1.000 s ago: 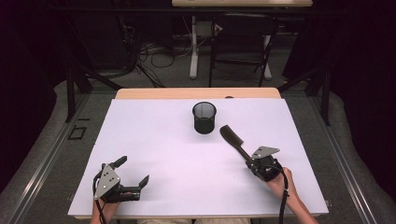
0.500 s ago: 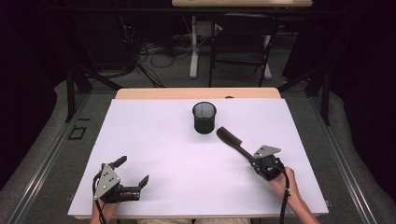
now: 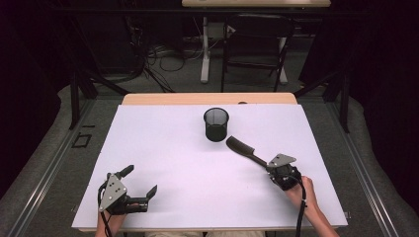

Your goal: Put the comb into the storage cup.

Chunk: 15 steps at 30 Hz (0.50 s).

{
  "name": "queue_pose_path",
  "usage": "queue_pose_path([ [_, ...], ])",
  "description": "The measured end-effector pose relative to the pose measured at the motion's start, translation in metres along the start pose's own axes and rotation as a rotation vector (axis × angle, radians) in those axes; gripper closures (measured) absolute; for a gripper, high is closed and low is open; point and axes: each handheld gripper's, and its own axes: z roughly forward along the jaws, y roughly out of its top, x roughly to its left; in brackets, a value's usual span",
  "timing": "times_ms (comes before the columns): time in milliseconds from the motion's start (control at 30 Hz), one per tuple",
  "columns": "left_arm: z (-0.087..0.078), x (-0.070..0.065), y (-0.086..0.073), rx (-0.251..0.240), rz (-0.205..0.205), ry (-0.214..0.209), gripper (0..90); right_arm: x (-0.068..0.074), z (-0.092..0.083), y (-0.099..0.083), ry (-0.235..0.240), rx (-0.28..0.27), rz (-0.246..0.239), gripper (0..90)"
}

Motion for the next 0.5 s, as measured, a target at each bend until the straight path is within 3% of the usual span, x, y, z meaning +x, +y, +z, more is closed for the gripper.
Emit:
queue_pose_path([
  [333,0.000,0.000,0.000,0.001,0.000,-0.001,0.1,-0.001,-0.002,0.000,0.023,0.001,-0.004,89.1],
  [367,0.000,0.000,0.000,0.001,0.001,-0.001,0.1,-0.001,-0.005,0.001,0.045,-0.014,-0.002,82.4],
  [500,0.000,0.000,0.000,0.001,-0.001,-0.001,0.1,-0.002,-0.014,0.004,0.077,-0.038,-0.003,70.7],
])
